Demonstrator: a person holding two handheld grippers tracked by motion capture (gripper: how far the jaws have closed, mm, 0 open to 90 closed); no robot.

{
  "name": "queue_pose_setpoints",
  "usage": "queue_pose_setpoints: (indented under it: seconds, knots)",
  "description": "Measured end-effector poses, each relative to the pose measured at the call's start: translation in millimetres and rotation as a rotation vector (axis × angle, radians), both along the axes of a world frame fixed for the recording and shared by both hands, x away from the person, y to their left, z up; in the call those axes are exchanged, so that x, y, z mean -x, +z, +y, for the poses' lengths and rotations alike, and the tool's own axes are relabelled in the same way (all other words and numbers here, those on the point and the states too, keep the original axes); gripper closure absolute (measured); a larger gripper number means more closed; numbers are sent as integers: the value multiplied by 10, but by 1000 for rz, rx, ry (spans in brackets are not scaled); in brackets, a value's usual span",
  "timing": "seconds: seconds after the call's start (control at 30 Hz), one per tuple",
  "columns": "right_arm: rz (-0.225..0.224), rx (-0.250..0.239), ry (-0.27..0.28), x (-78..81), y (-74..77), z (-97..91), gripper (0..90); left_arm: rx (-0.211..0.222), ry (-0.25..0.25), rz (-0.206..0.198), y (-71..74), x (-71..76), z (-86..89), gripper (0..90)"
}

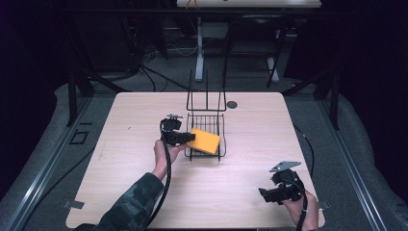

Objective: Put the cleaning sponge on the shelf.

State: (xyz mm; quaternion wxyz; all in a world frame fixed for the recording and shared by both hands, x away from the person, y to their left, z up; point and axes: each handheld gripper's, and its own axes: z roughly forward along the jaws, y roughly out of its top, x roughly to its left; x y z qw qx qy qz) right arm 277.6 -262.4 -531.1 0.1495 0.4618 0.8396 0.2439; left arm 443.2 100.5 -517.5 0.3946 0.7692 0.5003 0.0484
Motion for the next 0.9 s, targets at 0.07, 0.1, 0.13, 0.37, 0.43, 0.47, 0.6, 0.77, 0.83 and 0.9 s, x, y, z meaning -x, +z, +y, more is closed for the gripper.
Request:
queue_pose_setpoints:
  seconds: [0.07,0.1,0.13,0.37,0.43,0.47,0.6,0.77,0.83,0.9]
  knots:
    - [-1,-1,-1,-1,-6,3,139,-13,-8,1,-3,12,-5,672]
    - [0,1,-3,-1,-7,4,139,-15,-10,0,-2,18,-5,667]
    - [-1,5,-1,-2,-7,3,139,-20,-14,0,1,23,-5,662]
    - [1,2,-3,-1,-8,3,139,-32,-40,16,-7,57,1,620]
    - [0,2,-4,-1,-9,5,139,-22,-50,25,-5,62,17,618]
    - [-1,2,-4,0,-8,5,139,-25,-55,26,0,67,21,615]
    - [1,0,-5,-1,-8,3,139,-31,-73,33,15,98,26,599]
    - [1,1,-3,0,-9,7,139,-46,-102,27,16,151,23,593]
    - [1,1,-3,0,-10,6,139,-59,-114,20,19,178,18,591]
    - [1,1,-3,0,-10,7,139,-72,-121,10,25,201,16,586]
